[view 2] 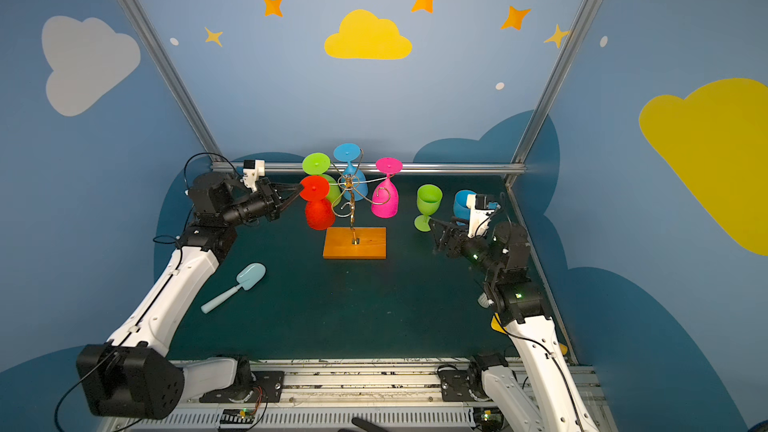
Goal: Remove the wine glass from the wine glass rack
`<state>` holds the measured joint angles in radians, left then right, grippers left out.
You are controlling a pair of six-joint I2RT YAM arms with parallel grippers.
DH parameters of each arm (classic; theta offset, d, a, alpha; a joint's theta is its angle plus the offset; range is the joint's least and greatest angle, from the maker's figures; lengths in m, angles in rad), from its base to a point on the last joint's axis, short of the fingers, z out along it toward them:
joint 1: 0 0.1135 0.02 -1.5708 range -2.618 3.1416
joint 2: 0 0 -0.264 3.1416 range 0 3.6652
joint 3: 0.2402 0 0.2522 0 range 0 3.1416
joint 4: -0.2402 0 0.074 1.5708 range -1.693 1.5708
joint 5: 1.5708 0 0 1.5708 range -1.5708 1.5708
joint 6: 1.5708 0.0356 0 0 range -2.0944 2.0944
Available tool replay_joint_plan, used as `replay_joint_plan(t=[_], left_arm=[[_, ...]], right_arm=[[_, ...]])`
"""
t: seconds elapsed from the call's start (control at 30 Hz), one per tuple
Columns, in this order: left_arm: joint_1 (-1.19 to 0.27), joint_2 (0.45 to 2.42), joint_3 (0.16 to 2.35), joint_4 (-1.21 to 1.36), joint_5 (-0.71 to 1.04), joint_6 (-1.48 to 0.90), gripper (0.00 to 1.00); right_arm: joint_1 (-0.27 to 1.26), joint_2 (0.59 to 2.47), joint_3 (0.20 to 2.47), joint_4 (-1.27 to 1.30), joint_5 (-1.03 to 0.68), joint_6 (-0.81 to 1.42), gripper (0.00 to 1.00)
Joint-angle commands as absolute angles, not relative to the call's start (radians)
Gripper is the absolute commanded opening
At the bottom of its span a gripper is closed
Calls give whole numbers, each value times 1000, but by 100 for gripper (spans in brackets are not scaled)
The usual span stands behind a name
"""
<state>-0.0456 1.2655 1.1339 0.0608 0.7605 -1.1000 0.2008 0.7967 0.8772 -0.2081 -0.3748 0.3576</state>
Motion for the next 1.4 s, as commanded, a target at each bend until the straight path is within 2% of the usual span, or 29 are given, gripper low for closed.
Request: replay_joint_plan(t=[0.0, 0.7, 1.37], left_arm=[[-46, 1267, 1173, 101, 744, -1087, 3], [11, 1168, 1120, 74, 676, -1090, 3], [-22, 1247, 1163, 135, 663, -1112, 3]], right_arm=[[204, 779, 868, -216, -359, 341, 76], [202, 768, 865, -227, -356, 338, 76], [203, 756, 868, -236, -353, 338, 76]])
